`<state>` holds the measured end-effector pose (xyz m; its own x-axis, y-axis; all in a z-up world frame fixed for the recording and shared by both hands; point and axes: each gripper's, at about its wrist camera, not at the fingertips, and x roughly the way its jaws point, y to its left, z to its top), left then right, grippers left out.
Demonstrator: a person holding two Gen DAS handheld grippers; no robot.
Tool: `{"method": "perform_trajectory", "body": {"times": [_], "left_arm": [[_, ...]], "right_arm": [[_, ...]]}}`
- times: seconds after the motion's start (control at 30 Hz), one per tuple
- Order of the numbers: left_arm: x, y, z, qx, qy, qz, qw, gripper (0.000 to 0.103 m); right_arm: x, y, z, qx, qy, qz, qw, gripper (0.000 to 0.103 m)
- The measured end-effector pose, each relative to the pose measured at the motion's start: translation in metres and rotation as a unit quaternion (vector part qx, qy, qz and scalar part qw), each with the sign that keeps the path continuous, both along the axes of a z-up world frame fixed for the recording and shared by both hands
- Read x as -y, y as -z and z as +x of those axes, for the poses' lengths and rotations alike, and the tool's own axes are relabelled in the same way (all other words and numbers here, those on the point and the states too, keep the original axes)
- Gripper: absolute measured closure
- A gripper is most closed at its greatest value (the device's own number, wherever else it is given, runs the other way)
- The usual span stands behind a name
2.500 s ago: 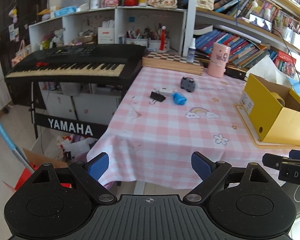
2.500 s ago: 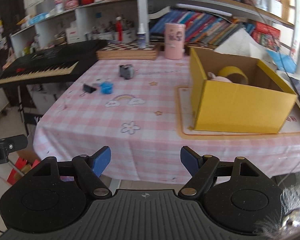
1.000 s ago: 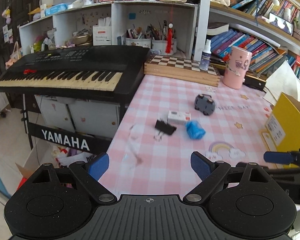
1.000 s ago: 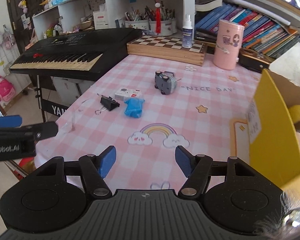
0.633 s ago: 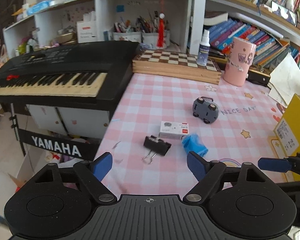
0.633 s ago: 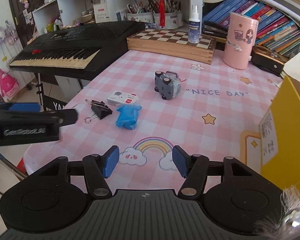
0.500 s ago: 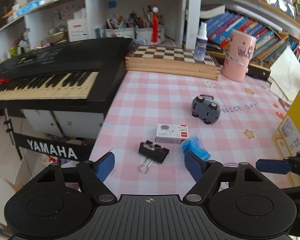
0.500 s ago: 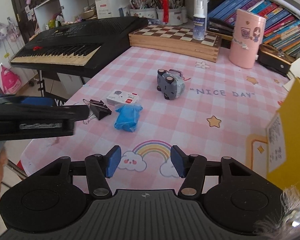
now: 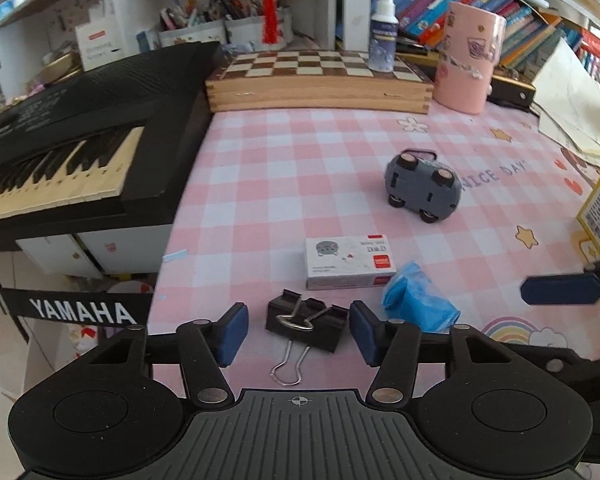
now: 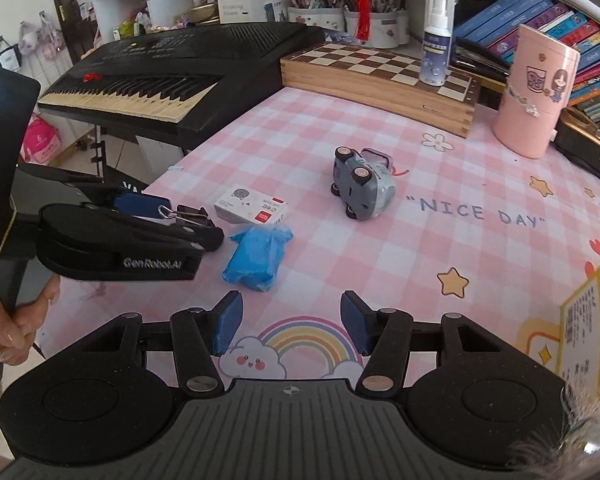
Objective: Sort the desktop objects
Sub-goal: 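Reach the left tool to the black binder clip while the right tool reaches the blue cloth, then close the left tool on the binder clip while the right tool grasps the blue cloth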
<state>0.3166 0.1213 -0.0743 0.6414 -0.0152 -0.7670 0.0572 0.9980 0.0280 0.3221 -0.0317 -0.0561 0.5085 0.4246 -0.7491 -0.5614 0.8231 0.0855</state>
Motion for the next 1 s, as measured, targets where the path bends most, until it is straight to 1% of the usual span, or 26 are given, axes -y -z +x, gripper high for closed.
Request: {"method": "perform_trajectory", "body": {"times": [0.03, 0.13, 0.2, 0.33, 0.43, 0.57, 0.63, 0.67, 0.8, 1.0], "left_arm": [[0.001, 0.001, 0.0, 0.0, 0.004, -0.001, 1.0, 0.059], [0.001, 0.001, 0.001, 0.001, 0.005, -0.002, 1.0, 0.06], [-0.002, -0.003, -0.002, 0.003, -0.008, -0.005, 1.0, 0.06], [-0.013, -0.016, -0.015, 0.012, -0.044, -0.027, 0.9986, 0.06], [-0.02, -0.025, -0.023, 0.02, -0.065, -0.044, 0.9967, 0.06], [-0.023, -0.031, -0.03, 0.025, -0.083, -0.056, 0.9947, 0.06], [-0.022, -0.032, -0.033, 0.025, -0.084, -0.059, 0.9944, 0.06], [-0.021, -0.033, -0.035, 0.025, -0.084, -0.059, 0.9944, 0.06], [-0.017, -0.037, -0.041, 0.034, -0.081, -0.065, 0.994, 0.06], [-0.011, -0.052, -0.058, 0.059, -0.069, -0.078, 0.9928, 0.06]], "right_arm": [[-0.001, 0.001, 0.002, -0.001, -0.003, -0.001, 1.0, 0.05], [-0.007, 0.003, 0.005, -0.001, -0.013, -0.001, 1.0, 0.05], [-0.012, 0.003, 0.008, 0.001, -0.021, 0.0, 1.0, 0.05], [-0.025, 0.005, 0.011, 0.008, -0.039, 0.0, 0.999, 0.05], [-0.035, 0.009, 0.014, 0.014, -0.047, -0.005, 0.999, 0.053], [-0.043, 0.016, 0.017, 0.016, -0.047, -0.018, 0.999, 0.061], [-0.044, 0.018, 0.019, 0.015, -0.043, -0.019, 0.999, 0.072], [-0.043, 0.018, 0.02, 0.015, -0.041, -0.017, 0.999, 0.072], [-0.035, 0.011, 0.014, 0.025, -0.032, -0.005, 0.999, 0.074], [-0.019, -0.015, -0.005, 0.049, -0.014, 0.016, 0.999, 0.074]]}}
